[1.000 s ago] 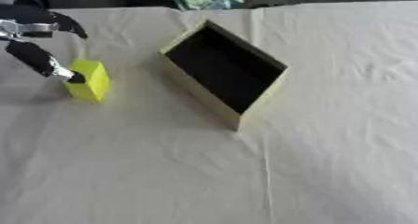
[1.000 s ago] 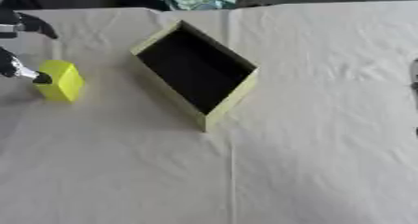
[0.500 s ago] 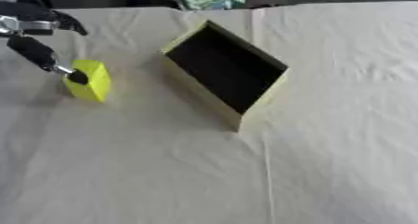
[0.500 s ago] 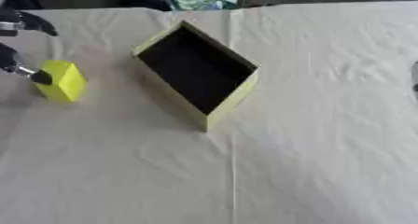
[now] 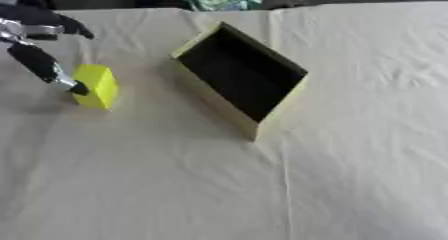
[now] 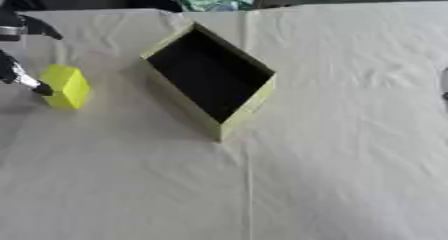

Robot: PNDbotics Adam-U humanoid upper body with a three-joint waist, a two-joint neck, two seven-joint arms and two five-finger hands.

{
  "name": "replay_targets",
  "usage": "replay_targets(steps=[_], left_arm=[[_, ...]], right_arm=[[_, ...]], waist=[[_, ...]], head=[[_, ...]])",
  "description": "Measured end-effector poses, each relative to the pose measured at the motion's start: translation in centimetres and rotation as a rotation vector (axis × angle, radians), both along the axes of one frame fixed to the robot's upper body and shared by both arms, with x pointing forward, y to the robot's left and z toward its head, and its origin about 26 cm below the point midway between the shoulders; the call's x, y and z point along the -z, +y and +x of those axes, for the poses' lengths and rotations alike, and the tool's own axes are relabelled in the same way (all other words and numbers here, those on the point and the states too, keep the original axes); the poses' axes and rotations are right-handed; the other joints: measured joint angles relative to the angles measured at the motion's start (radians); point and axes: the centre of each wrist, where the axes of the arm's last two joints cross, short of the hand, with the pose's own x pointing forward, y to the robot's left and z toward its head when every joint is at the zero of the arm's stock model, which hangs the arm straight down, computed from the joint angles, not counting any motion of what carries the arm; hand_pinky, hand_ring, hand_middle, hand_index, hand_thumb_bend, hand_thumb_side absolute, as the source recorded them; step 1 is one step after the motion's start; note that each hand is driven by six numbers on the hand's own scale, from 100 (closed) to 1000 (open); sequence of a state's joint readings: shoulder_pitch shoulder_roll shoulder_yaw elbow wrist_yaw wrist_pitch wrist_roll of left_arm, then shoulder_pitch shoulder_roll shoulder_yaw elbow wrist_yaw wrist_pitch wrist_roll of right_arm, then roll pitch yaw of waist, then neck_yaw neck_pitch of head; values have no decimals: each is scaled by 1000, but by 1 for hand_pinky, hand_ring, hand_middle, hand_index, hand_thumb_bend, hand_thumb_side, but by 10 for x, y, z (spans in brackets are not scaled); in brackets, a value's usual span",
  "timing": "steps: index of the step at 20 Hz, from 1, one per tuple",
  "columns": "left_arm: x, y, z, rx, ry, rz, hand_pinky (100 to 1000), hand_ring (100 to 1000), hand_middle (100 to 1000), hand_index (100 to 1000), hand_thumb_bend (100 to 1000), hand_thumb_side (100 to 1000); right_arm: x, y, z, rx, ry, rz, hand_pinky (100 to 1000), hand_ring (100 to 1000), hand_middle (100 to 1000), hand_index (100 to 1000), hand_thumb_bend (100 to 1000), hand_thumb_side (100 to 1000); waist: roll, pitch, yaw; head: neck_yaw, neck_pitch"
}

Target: Pick up objects on the table and place them in the box.

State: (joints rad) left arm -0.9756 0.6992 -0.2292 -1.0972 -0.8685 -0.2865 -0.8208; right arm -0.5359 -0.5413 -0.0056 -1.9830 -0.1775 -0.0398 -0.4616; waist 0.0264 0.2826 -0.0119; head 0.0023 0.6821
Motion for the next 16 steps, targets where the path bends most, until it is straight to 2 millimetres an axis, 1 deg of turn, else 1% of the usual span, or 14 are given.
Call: replay_targets(steps=[8,13,15,16], left_arm=[[12,6,3,-14,35,-5,1000,964,947,981,592,544],[23,7,7,-19,67,-12,1000,958,938,969,572,539],[27,6,9,-20,79,-18,1000,952,928,961,565,537],[29,6,9,-21,84,-20,1000,944,909,944,550,533]], right_arm=[[0,0,0,0,1,2,745,751,536,818,100,717],[1,1,0,-3,2,8,745,751,535,818,100,718],[1,1,0,-4,2,9,746,751,535,818,100,718],[1,1,0,-4,2,9,746,751,535,818,100,718]], waist=[[0,1,-5],[0,1,-10],[0,1,-13],[0,1,-14]], head=[[4,-4],[7,-7],[10,-7],[11,-8]])
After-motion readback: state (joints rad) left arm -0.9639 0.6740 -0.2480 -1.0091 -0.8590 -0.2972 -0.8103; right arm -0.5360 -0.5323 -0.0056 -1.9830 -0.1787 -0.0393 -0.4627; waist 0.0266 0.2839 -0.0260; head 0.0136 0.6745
